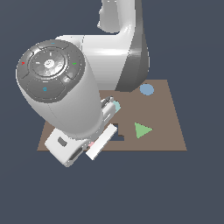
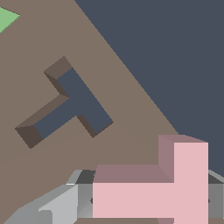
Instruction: Insert a designated object into the corresponding slot on a board.
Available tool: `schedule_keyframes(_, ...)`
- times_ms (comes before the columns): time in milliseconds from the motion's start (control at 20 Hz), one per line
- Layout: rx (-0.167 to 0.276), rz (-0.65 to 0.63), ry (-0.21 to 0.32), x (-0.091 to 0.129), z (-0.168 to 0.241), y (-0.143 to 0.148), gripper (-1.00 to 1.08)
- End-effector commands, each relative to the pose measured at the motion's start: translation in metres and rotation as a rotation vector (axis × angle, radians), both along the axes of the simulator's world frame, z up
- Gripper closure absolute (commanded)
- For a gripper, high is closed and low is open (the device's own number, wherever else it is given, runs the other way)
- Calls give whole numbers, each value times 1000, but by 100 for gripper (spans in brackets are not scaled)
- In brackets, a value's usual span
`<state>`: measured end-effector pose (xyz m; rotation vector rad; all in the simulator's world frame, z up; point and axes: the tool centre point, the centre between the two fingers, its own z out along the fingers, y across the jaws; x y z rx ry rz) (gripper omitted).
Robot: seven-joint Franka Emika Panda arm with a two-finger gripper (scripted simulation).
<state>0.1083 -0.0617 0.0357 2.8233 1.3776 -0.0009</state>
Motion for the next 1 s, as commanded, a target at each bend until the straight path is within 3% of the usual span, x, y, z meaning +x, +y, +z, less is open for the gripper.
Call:
schedule_keyframes(0,0,93,-1,1,1,11,108)
schedule_keyframes(500,0,445,-1,-8,4,53,108)
schedule_keyframes(950,0,613,-1,-18,5,70,108)
